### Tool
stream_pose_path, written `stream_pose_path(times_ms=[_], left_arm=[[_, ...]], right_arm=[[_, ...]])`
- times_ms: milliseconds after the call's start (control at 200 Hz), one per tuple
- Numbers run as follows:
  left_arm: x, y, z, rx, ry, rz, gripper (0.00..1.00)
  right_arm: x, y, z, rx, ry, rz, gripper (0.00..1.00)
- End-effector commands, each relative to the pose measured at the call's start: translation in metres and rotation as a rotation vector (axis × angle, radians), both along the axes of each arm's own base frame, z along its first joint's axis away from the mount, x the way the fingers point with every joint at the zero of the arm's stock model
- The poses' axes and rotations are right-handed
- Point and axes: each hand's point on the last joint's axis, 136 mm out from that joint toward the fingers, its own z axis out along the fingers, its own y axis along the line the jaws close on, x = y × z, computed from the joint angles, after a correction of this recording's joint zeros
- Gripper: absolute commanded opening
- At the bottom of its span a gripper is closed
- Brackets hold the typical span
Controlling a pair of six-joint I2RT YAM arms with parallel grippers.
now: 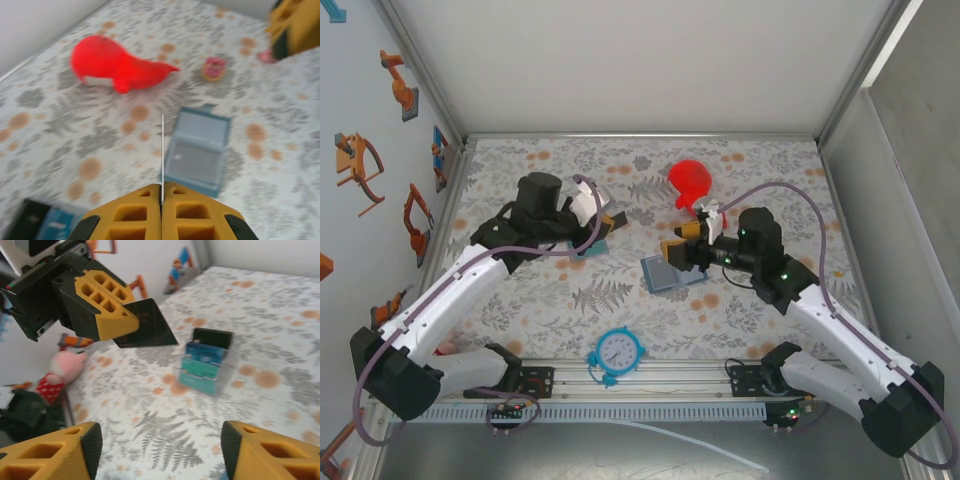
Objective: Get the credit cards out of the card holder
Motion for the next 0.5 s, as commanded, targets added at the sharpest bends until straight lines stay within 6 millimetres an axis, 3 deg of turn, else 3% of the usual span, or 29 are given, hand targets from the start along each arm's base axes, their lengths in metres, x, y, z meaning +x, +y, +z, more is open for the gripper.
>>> stream_pose_path(times_ms=[0,110,165,185,496], left_arm=[[0.023,0.025,-0.009,0.089,-0.125,0.029,0.00],[0.044,0.038,-0.014,0.095,-0.184,0.036,0.00],[0.054,0.043,-0.017,0.092,-0.189,0.040,0.00],[0.058,0.045,-0.018,0.090,-0.189,0.043,0.00],[0.100,0.061,-0.059,0.156,-0.108,0.032,0.00]], right_arm=[[0.020,-0.024,0.000,-0.068,-0.022,-0.186,0.67],[0.026,-0.036,-0.001,-0.092,-0.003,-0.268,0.71],[0.026,-0.039,-0.004,-0.108,0.010,-0.280,0.96],[0.027,-0.040,-0.005,-0.114,0.016,-0.289,0.99],[0.043,-0.066,-0.011,-0.159,0.039,-0.473,0.99]])
